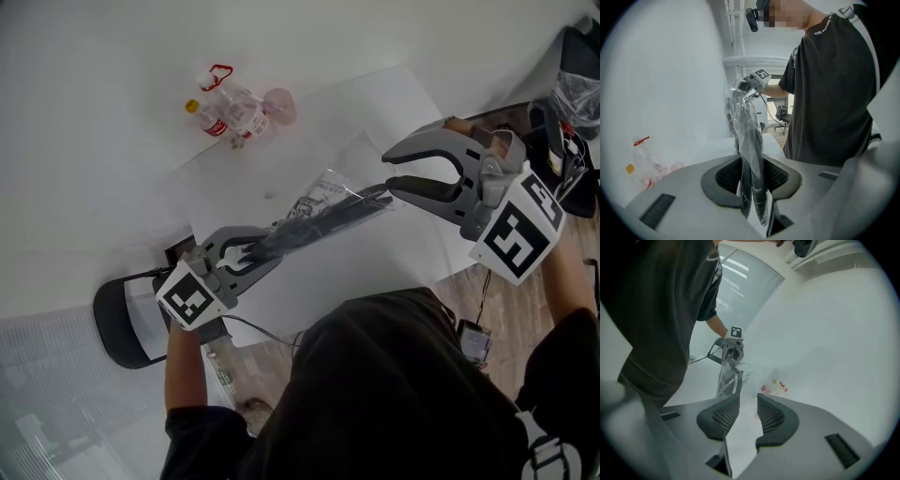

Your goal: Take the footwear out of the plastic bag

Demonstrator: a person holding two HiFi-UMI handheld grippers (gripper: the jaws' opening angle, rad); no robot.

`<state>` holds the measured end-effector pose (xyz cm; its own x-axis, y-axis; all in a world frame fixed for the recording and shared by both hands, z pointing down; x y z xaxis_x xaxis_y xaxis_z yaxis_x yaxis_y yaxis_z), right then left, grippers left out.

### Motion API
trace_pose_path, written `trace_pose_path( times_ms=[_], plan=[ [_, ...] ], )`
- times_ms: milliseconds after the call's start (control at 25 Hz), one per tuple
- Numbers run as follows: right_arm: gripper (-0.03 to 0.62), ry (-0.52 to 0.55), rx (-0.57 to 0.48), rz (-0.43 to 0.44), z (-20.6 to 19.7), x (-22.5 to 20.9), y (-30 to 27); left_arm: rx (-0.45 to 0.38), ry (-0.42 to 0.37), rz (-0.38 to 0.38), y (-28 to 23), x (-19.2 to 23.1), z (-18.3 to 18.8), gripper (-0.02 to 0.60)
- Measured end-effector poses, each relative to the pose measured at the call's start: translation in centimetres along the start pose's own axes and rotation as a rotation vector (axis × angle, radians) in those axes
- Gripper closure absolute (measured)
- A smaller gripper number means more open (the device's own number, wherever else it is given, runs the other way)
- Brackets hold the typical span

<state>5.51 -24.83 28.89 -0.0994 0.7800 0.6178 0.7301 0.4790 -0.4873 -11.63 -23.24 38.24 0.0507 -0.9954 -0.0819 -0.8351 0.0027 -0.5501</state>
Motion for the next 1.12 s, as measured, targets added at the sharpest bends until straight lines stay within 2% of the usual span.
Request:
trace_pose_path(
  times_ms=[120, 240, 400, 560, 800, 960, 1120],
  plan=[
    [0.468, 0.057, 0.001, -0.013, 0.7, 0.7, 0.1, 0.011, -0.003, 0.016, 0.1, -0.1, -0.2, 0.457],
    [0.468, 0.066, 0.007, 0.044, 0.7, 2.1, -0.1, 0.028, -0.018, 0.038, 0.1, 0.1, -0.4, 0.457],
    [0.468, -0.040, -0.006, 0.171, 0.3, 3.4, -0.5, 0.039, -0.043, 0.049, 0.1, 0.5, -0.3, 0.457],
    [0.453, -0.065, -0.002, 0.155, -0.1, 3.0, -0.6, 0.024, -0.068, 0.038, 0.1, 0.1, 0.0, 0.457],
    [0.430, -0.174, -0.082, 0.236, 0.6, 3.4, -0.8, 0.011, -0.088, 0.052, 0.1, -0.1, 0.9, 0.458],
    [0.427, -0.132, -0.024, 0.248, 0.0, 3.9, -1.7, 0.036, -0.126, 0.060, -0.2, -0.2, 0.9, 0.457],
    [0.428, -0.094, -0.022, 0.280, 0.7, 5.0, -3.1, 0.025, -0.153, 0.067, -0.3, 0.0, 1.3, 0.459]
  ],
)
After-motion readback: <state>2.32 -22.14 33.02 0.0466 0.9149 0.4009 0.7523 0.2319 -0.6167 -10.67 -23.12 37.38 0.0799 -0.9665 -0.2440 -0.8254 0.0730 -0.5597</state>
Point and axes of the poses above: the fingertips, and each gripper's own axes: y backward along the fingers, x to its left, z out of its top, the point moved 1 cm from there along y, backward along the fingers, and after that the axes turned 2 degrees about y, right-handed, at the moved point
